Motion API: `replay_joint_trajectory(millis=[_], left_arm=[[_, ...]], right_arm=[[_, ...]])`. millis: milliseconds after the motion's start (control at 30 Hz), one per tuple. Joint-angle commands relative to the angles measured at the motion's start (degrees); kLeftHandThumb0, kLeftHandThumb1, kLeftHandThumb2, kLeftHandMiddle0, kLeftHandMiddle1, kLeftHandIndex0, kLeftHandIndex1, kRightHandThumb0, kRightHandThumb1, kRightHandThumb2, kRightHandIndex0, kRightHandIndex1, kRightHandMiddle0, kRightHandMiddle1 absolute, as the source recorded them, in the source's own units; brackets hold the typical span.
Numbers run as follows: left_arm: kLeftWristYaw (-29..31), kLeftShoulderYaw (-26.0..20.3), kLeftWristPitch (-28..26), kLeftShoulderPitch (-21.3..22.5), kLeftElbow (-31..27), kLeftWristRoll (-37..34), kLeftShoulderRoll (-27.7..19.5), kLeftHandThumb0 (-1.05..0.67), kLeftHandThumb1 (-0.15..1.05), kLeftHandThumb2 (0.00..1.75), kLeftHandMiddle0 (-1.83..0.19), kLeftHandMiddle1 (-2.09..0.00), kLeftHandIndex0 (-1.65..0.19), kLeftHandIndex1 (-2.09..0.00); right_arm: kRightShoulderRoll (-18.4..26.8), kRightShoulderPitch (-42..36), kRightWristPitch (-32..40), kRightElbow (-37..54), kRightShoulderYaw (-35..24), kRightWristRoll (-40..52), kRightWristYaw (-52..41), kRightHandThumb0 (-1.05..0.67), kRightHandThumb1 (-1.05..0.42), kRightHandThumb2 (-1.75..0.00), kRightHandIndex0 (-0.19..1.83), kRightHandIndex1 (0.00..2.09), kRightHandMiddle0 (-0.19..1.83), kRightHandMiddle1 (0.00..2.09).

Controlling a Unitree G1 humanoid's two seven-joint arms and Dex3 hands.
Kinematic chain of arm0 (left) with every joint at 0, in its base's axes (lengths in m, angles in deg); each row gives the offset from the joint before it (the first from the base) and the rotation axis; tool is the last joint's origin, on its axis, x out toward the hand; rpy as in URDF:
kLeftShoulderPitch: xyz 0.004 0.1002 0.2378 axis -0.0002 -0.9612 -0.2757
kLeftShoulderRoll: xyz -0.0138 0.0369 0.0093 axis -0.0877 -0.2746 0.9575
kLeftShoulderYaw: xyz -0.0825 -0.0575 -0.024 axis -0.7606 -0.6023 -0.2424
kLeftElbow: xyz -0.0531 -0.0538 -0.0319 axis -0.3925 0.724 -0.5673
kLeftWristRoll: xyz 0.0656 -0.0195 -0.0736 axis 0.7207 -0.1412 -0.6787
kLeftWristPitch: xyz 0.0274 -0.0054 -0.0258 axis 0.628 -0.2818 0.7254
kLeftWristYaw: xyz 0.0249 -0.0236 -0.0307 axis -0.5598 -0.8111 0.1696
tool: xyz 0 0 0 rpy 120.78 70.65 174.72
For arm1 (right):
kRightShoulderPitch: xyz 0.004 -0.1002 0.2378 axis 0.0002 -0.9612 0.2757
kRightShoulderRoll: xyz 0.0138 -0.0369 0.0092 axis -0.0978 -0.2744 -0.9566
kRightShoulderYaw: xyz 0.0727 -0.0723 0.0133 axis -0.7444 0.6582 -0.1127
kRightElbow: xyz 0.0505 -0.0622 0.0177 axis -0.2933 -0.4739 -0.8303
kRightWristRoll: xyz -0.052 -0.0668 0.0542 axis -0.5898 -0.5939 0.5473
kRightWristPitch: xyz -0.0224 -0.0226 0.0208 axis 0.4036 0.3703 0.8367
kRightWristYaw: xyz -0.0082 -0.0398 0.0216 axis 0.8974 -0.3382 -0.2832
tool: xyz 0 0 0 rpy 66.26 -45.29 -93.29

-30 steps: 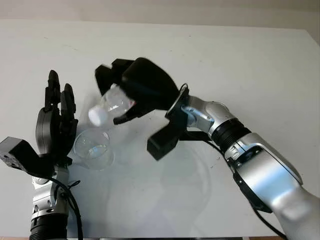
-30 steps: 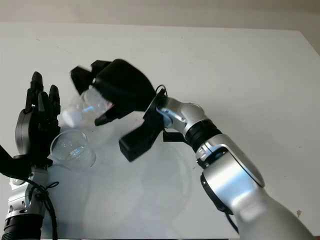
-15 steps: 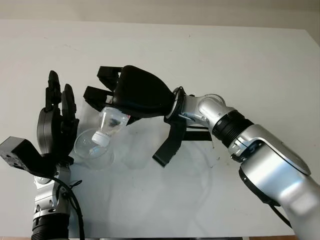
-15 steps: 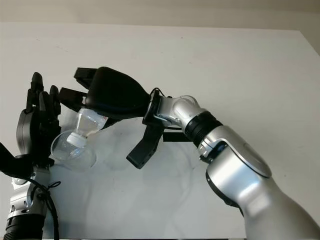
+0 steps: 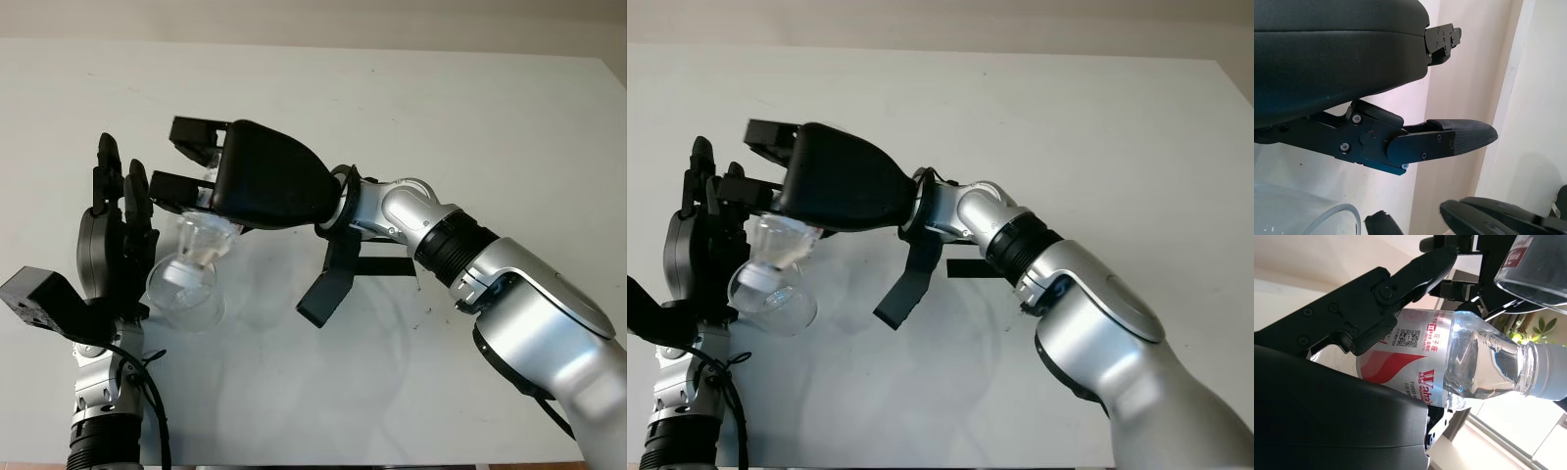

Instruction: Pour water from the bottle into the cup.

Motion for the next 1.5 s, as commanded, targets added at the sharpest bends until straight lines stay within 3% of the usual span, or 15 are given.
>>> replay_joint_trajectory(millis=[0, 367, 567, 633, 700, 800, 867, 967, 1067, 1233, 1367, 1467], left_arm=[[0.3, 0.0, 0.9, -0.9, 1.3, 0.0, 0.9, -0.76, 1.05, 0.49, 0.16, -0.05, 0.15, -0.05], [0.9, -0.6, 1.2, -1.1, 1.8, -0.3, 0.8, -0.77, 1.05, 0.50, 0.16, -0.05, 0.16, -0.05], [1.0, -0.7, 1.2, -1.3, 1.8, -0.2, 0.6, -0.76, 1.05, 0.50, 0.16, -0.05, 0.16, -0.05], [0.8, -0.7, 1.1, -1.3, 1.9, 0.2, 0.3, -0.77, 1.05, 0.51, 0.16, -0.05, 0.17, -0.05], [0.9, -0.7, 1.0, -1.3, 1.9, 0.3, 0.2, -0.77, 1.05, 0.51, 0.16, -0.05, 0.17, -0.05], [1.1, -1.0, 1.0, -1.3, 2.0, 0.0, 0.0, -0.77, 1.05, 0.51, 0.16, -0.05, 0.17, -0.05], [1.2, -1.0, 0.8, -1.4, 1.9, 0.0, -0.1, -0.77, 1.05, 0.50, 0.16, -0.06, 0.17, -0.05], [2.0, -1.2, 1.0, -1.5, 2.2, -0.6, -0.1, -0.76, 1.05, 0.51, 0.16, -0.05, 0.17, -0.04], [2.3, -1.4, 1.0, -1.7, 2.3, -0.7, -0.1, -0.76, 1.05, 0.52, 0.17, -0.05, 0.18, -0.04], [3.0, -1.5, 0.7, -2.3, 2.1, -1.0, -0.4, -0.76, 1.05, 0.53, 0.19, -0.03, 0.19, -0.03], [3.7, -1.8, 0.7, -2.7, 2.0, -1.3, -0.8, -0.75, 1.05, 0.56, 0.19, -0.03, 0.19, -0.01], [4.3, -2.1, 0.6, -3.0, 2.2, -1.4, -1.3, -0.75, 1.05, 0.58, 0.19, -0.03, 0.19, 0.00]], right_arm=[[-0.3, 1.2, 0.9, 0.7, 0.5, -0.4, 1.1, -0.49, -1.03, -0.05, 1.20, 2.09, 0.50, 1.39], [-1.8, 1.5, 3.8, -0.5, 1.8, -0.8, 3.2, -0.50, -1.05, -0.10, 1.29, 2.09, 0.59, 1.76], [-2.1, 1.7, 4.1, -1.7, 2.1, -0.6, 2.6, -0.49, -1.04, -0.07, 1.23, 2.09, 0.51, 1.64], [-2.2, 1.7, 4.3, -2.4, 1.8, -0.2, 2.6, -0.50, -1.04, -0.06, 1.24, 2.09, 0.60, 1.71], [-2.0, 1.7, 4.1, -3.2, 1.1, 1.0, 2.2, -0.50, -1.04, -0.06, 1.28, 2.09, 0.57, 1.73], [-1.6, 1.1, 0.7, -6.1, -3.7, 8.5, 0.7, -0.49, -1.03, -0.06, 1.27, 2.09, 0.54, 1.74], [-1.0, 0.1, -3.7, -7.7, -8.3, 16.6, -3.7, -0.47, -1.04, -0.10, 1.24, 2.09, 0.60, 1.96], [-1.1, -2.9, -10.6, -9.1, -16.7, 32.5, -16.3, -0.45, -1.05, -0.18, 1.27, 2.09, 1.02, 2.08], [-2.3, -7.5, -13.4, -9.1, -24.2, 50.5, -35.9, -0.42, -1.05, -0.27, 1.20, 2.09, 0.97, 2.09], [-5.1, -17.1, -4.8, -6.0, -33.1, 70.6, -61.1, -0.40, -1.05, -0.35, 1.06, 2.09, 0.81, 2.09], [-5.0, -23.2, -0.4, -2.4, -37.2, 74.5, -67.8, -0.41, -1.05, -0.36, 1.07, 2.09, 0.82, 2.09], [-5.8, -28.2, 9.5, 3.5, -41.5, 81.3, -73.5, -0.46, -1.05, -0.34, 1.08, 2.09, 0.82, 2.09]])
